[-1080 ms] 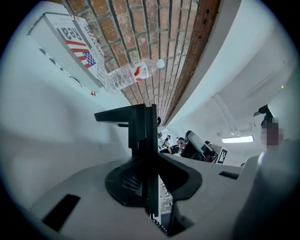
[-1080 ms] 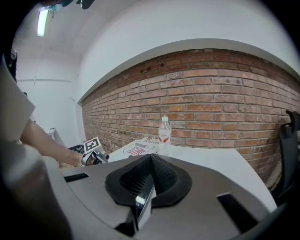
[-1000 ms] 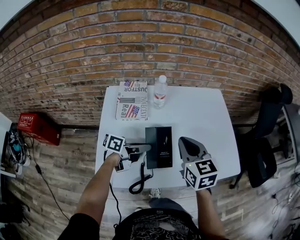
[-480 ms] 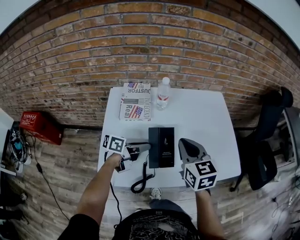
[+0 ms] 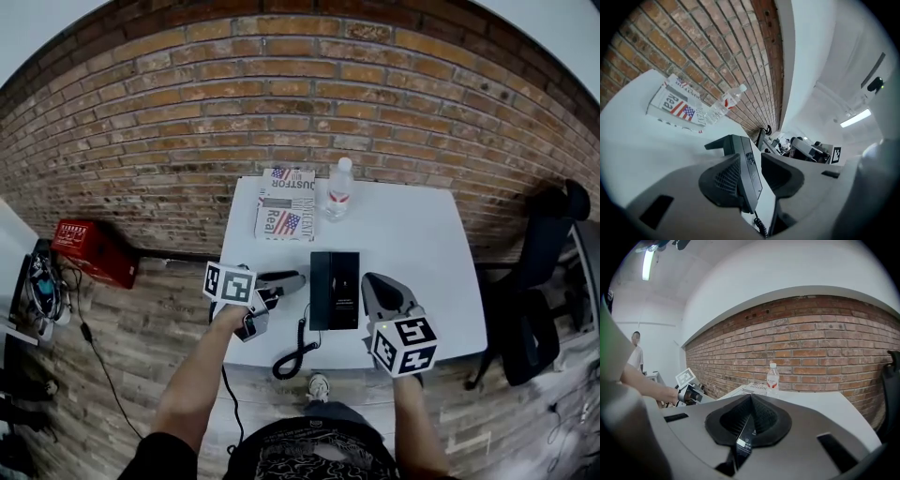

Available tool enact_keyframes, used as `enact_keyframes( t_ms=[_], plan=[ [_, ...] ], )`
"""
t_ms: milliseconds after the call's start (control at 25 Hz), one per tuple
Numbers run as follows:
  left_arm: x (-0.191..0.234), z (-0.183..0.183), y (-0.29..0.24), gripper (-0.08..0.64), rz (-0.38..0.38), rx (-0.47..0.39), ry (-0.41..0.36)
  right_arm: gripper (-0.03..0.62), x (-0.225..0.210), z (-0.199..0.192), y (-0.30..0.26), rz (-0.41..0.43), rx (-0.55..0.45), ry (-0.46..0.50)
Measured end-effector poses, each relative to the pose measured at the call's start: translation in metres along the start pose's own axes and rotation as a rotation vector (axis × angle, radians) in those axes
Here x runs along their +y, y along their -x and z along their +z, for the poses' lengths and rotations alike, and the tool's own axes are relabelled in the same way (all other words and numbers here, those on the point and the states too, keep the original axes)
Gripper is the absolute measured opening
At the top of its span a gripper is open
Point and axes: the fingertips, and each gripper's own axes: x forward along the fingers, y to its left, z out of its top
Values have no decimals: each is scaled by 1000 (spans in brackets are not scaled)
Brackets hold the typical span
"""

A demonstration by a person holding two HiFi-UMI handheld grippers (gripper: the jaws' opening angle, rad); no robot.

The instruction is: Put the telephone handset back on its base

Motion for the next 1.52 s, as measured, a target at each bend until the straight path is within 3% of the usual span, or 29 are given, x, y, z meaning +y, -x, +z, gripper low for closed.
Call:
enact_keyframes(
  t_ms=[240,440,600,840,1160,1520],
  plan=[
    [-32,29,23,126,110,-60,-177,2,12,11,7,8,-32,5],
    [-57,47,46,121,263,-102,-347,2,19,17,13,4,-51,9],
    [-73,51,64,120,371,-150,-436,2,23,21,20,-3,-63,11],
    [-95,52,90,114,492,-230,-521,2,26,23,32,-17,-74,18],
    [-108,46,125,84,642,-327,-559,2,29,24,45,-24,-82,23],
    [-113,40,141,25,728,-347,-607,2,33,24,52,-24,-84,48]
  ],
)
